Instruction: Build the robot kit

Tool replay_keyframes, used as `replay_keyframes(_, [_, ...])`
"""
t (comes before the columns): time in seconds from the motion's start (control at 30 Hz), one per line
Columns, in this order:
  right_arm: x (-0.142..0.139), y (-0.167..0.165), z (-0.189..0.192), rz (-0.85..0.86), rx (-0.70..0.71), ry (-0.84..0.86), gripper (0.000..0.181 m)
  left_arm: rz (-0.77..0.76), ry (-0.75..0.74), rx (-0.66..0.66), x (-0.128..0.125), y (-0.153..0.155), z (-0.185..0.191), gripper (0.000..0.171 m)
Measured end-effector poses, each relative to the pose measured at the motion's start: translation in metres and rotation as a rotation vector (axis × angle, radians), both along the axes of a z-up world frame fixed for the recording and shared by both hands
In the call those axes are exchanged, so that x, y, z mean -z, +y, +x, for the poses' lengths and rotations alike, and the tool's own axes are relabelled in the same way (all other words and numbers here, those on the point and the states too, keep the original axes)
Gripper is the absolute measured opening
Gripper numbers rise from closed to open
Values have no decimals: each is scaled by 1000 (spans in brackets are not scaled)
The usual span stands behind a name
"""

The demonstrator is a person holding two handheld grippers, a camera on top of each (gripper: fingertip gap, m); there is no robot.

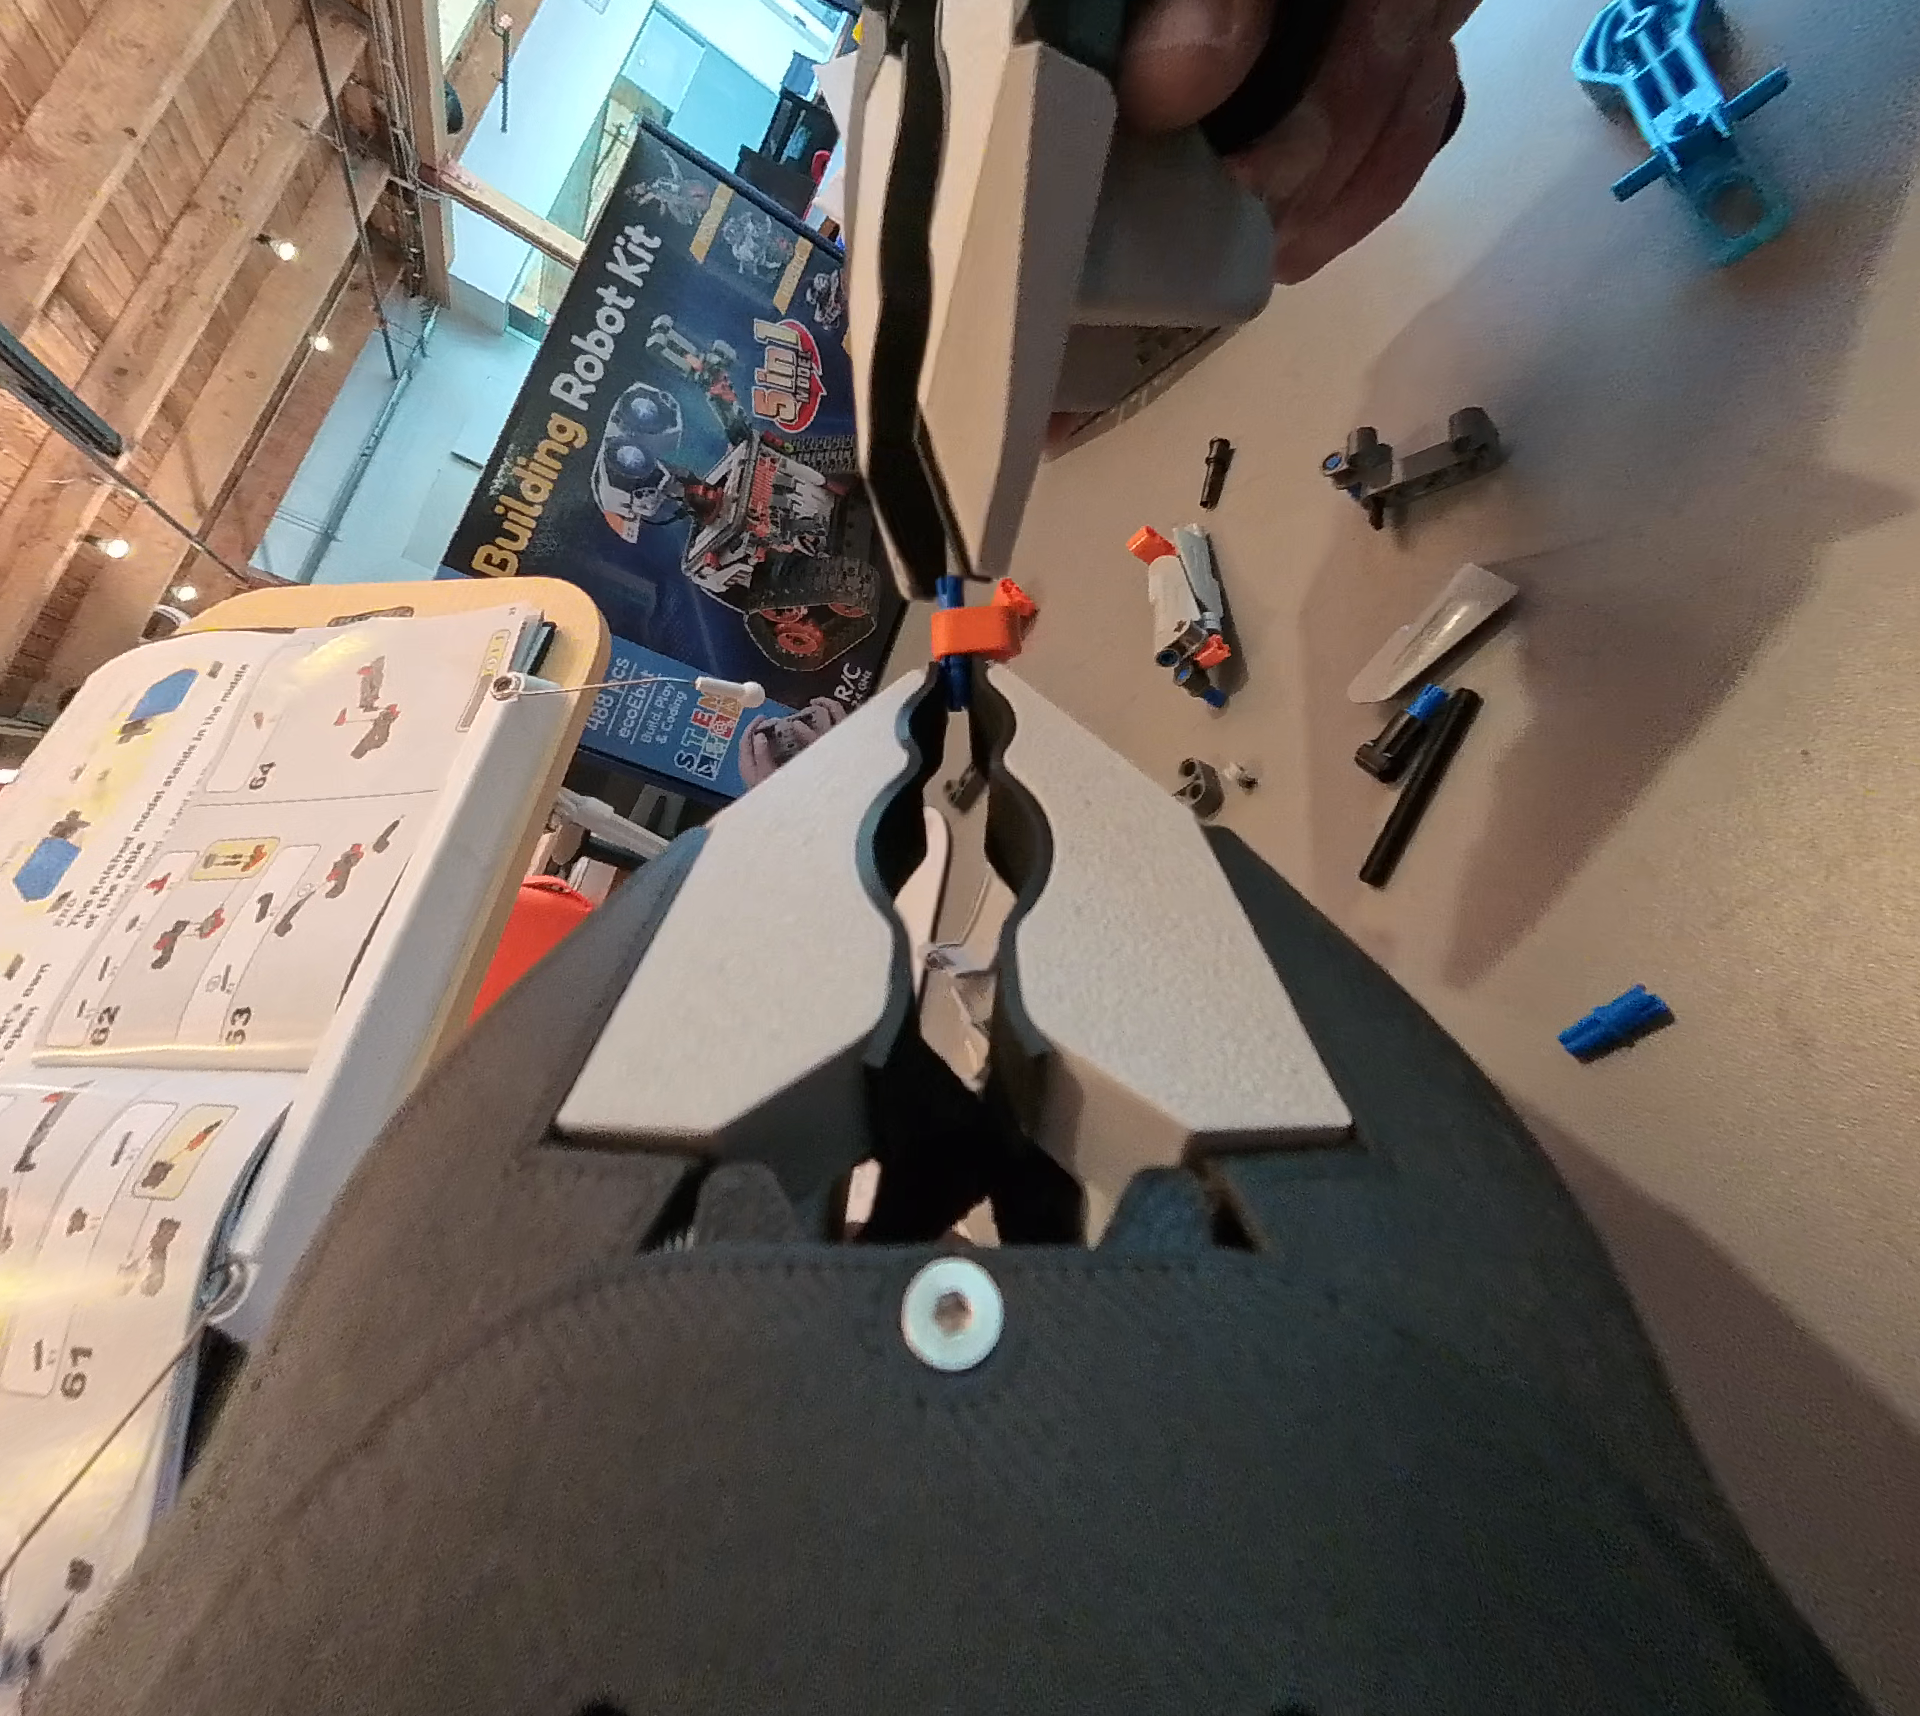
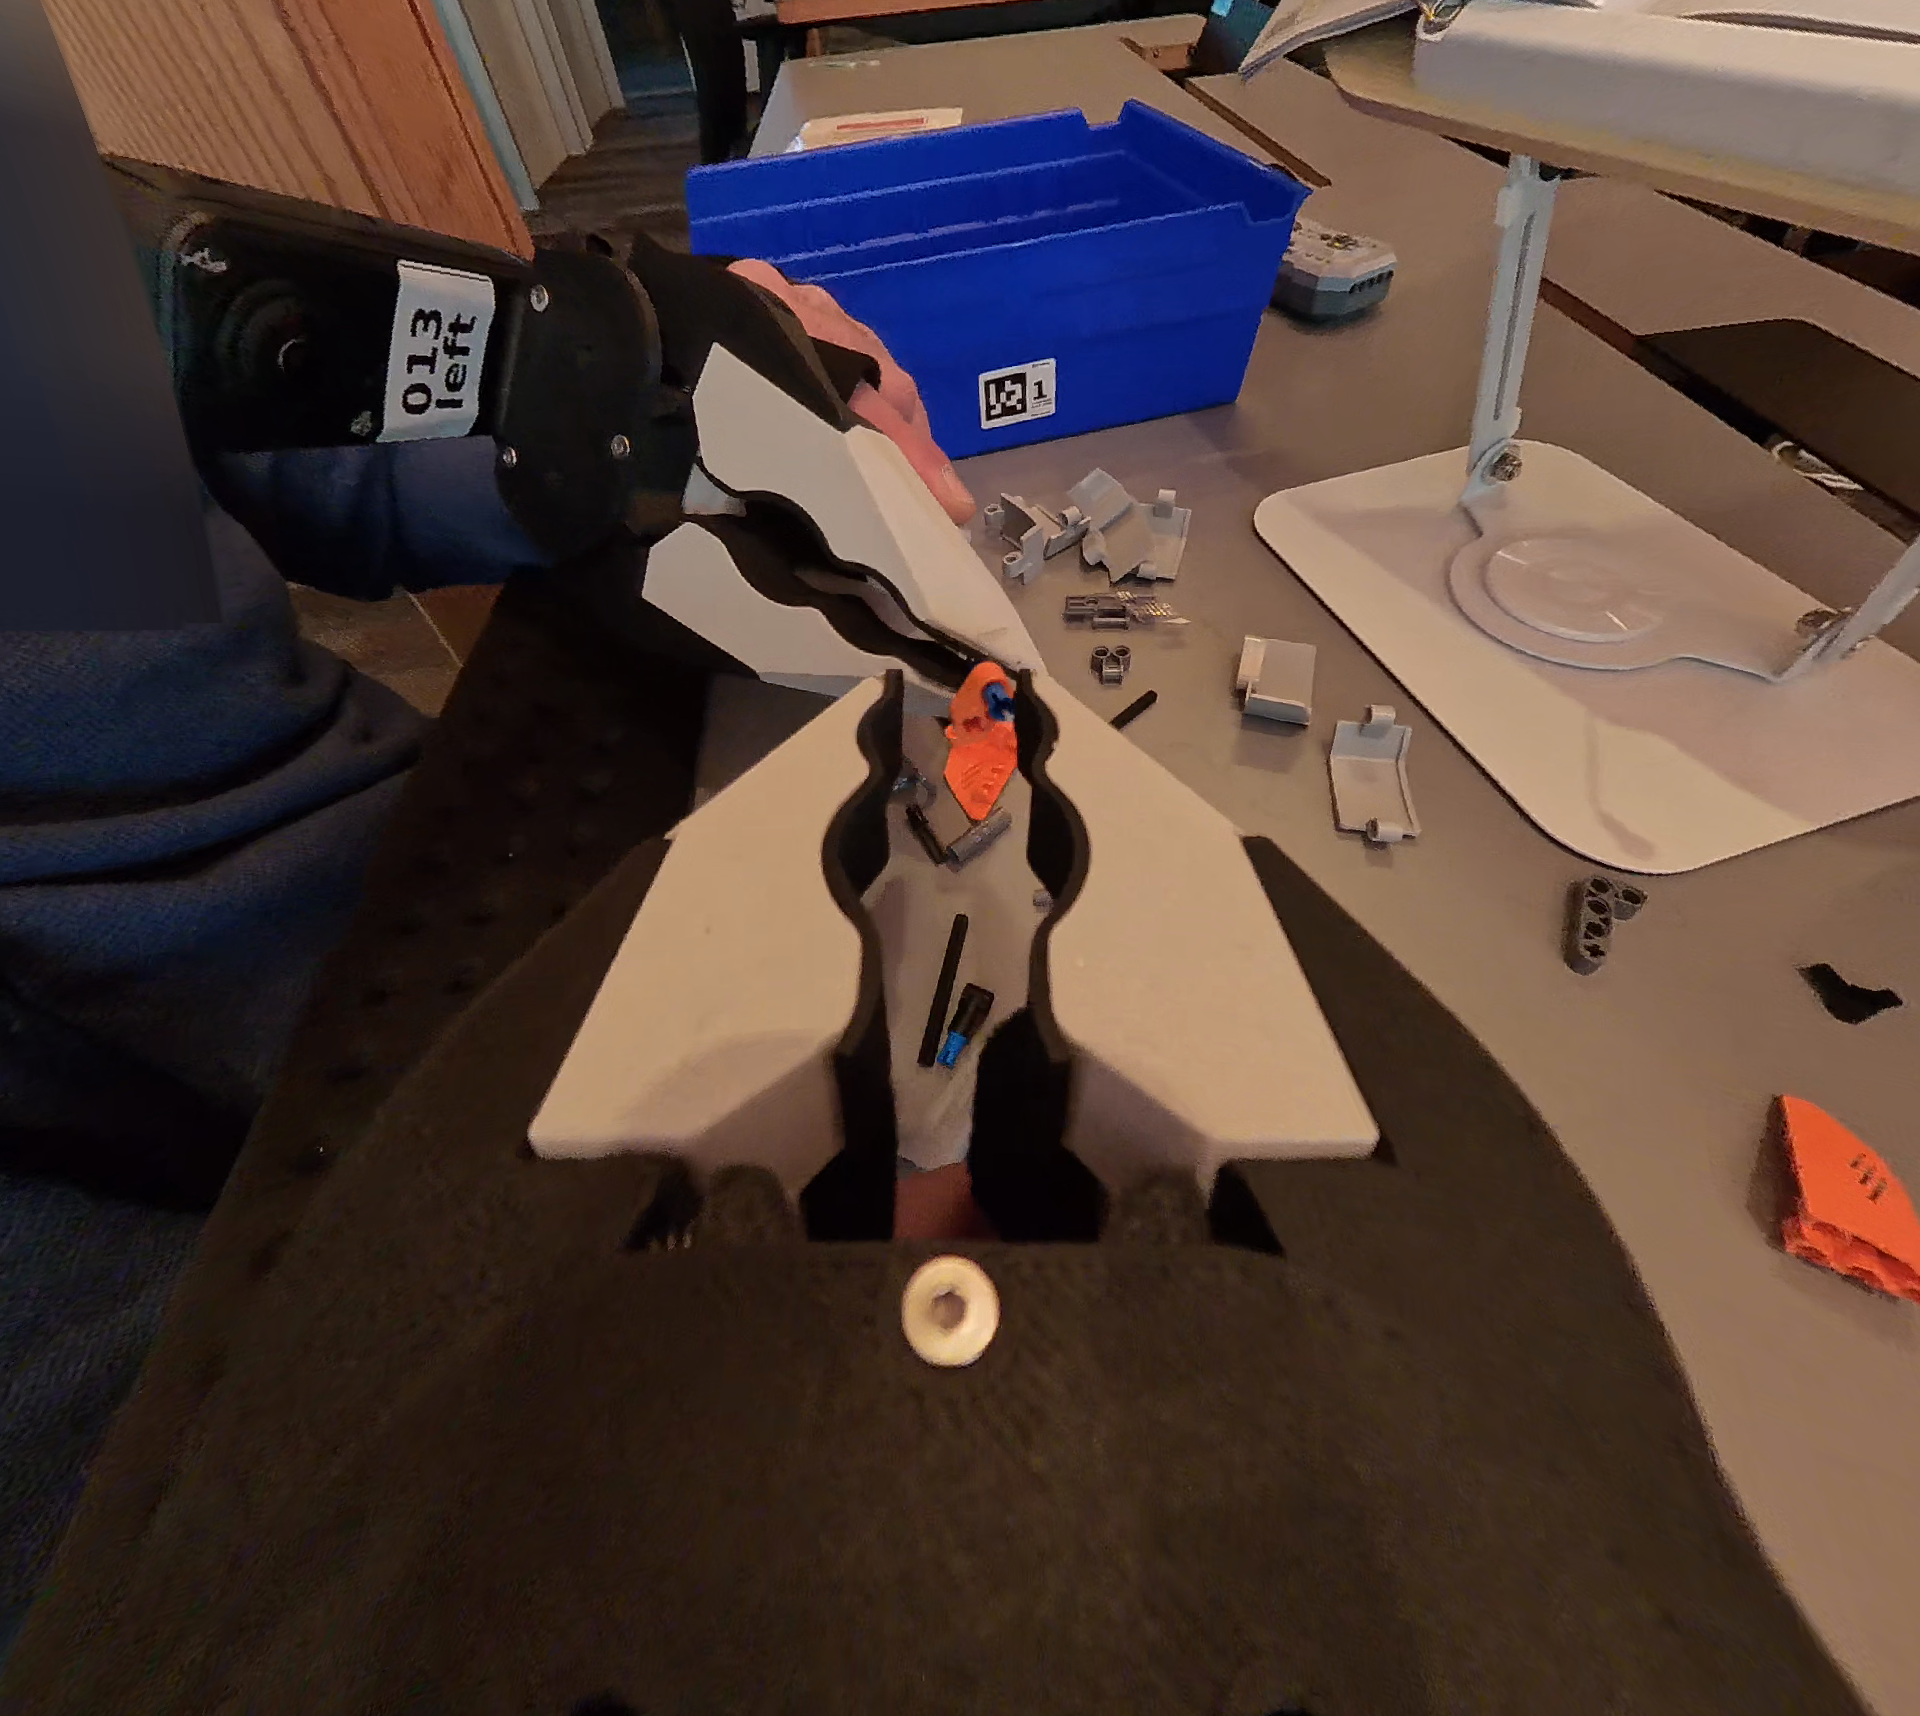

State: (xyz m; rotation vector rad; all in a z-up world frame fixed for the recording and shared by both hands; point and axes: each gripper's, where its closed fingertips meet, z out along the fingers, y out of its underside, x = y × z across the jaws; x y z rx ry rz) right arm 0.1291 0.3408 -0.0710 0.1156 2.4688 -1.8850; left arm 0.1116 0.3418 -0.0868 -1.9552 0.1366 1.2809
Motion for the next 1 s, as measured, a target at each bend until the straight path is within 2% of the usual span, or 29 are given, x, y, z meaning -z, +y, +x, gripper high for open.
replay_keyframes(0.23, [1, -2, -5, 11, 54, 20, 24, -9, 15, -28, -1, -2, -3, 2])
replay_keyframes(0.4, [5, -3, -5, 41, 62, 121, 24, 11, -26, -5, 1, 1, 0, 2])
replay_keyframes(0.53, [13, -2, 1, 113, 31, 356, 23, 58, -138, 58, 4, 5, 6, 2])
replay_keyframes(0.63, [20, -4, 4, 170, 25, 562, 16, 108, -282, 112, 11, 8, 11, 2])
replay_keyframes(0.8, [20, -3, 7, 155, -4, 518, 15, 150, -376, 158, 13, 10, 15, 1])
replay_keyframes(1.0, [26, 0, 14, 193, -51, 594, 17, 181, -483, 211, 17, 14, 22, 2])
